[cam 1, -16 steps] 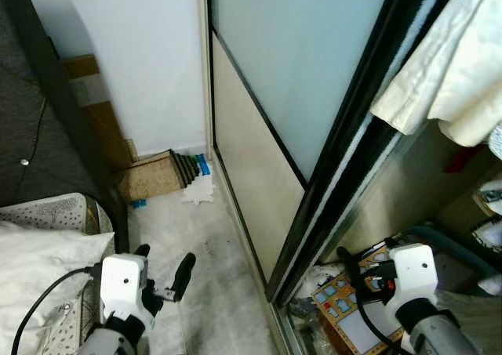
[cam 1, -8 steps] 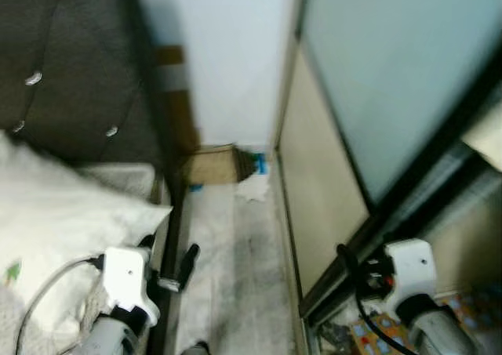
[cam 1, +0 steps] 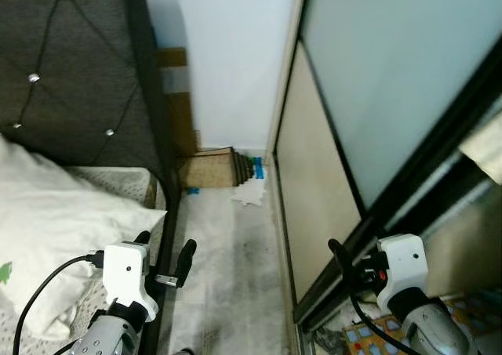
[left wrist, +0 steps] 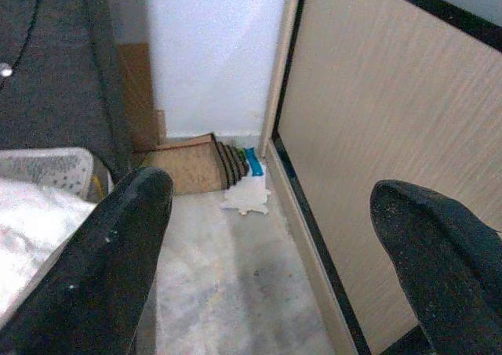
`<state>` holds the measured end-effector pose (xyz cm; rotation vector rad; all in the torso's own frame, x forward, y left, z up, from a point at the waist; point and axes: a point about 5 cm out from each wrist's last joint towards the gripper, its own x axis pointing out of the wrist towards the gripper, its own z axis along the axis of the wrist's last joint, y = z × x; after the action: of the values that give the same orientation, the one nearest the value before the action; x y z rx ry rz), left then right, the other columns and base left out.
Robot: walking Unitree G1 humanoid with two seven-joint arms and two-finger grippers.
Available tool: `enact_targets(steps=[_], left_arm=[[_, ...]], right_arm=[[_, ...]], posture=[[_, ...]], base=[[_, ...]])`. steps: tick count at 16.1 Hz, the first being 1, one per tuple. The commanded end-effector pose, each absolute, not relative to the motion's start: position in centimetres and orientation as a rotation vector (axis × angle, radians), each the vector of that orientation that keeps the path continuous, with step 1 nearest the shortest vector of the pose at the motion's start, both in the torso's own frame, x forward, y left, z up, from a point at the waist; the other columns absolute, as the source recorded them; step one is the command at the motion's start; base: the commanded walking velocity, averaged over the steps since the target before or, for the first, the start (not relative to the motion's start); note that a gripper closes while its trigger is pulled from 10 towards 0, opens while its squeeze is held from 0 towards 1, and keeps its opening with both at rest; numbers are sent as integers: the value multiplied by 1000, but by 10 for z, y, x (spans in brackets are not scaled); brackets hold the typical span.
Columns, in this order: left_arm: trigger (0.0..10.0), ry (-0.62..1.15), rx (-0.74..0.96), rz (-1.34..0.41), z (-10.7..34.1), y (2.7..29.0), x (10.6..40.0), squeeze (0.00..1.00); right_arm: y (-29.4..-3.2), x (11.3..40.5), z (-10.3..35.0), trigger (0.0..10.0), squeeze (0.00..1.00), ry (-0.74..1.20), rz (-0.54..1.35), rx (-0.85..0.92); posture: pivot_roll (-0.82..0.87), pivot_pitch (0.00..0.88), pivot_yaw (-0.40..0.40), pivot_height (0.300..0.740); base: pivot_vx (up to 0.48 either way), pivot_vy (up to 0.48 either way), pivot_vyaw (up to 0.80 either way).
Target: Clean up the room
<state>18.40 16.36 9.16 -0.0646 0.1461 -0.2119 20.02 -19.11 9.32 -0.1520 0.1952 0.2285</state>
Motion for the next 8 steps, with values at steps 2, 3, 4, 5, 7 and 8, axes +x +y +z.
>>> enact_targets(steps=[2, 3, 4, 5, 7, 8], left_arm=[[10000, 160, -62, -228, 88, 160, 184, 0], [10000, 160, -61, -229, 88, 160, 184, 0], [10000, 160, -61, -234, 88, 160, 184, 0], [10000, 160, -61, -236, 88, 160, 184, 0], [10000, 159, -60, -240, 88, 159, 184, 0], [10000, 158, -60, -240, 88, 159, 185, 0]], right_arm=[[-193, 200, 91, 10000, 0, 207, 231, -179], [-193, 200, 91, 10000, 0, 207, 231, -171], [-193, 200, 90, 10000, 0, 208, 231, -166], [-194, 200, 90, 10000, 0, 209, 231, -164], [-194, 201, 90, 10000, 0, 209, 231, -163], [-194, 201, 90, 10000, 0, 208, 231, -163]], posture=[[-29, 72, -78, 740], [-29, 71, -78, 740], [-28, 70, -77, 740], [-28, 70, -77, 740], [-29, 70, -79, 740], [-29, 70, -79, 740]], base=[[0, 0, 800], [0, 0, 800], [0, 0, 800], [0, 0, 800], [0, 0, 800], [0, 0, 800]])
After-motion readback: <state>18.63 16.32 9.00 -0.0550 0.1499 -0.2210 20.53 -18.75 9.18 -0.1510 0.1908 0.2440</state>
